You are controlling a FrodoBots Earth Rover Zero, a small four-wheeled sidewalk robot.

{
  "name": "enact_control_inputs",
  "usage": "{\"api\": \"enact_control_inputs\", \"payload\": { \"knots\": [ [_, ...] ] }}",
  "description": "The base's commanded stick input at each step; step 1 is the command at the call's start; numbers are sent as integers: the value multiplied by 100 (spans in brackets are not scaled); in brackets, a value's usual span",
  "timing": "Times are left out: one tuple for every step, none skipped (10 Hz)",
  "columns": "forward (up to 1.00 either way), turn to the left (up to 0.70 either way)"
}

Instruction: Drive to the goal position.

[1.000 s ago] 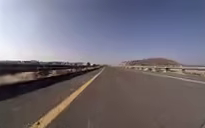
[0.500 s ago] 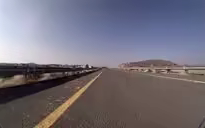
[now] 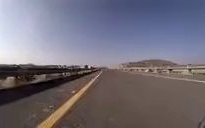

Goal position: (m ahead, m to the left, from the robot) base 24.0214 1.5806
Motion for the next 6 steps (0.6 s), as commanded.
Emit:
{"api": "enact_control_inputs", "payload": {
  "knots": [
    [0,0],
    [0,0],
    [0,0],
    [0,0],
    [0,0],
    [0,0]
  ]
}}
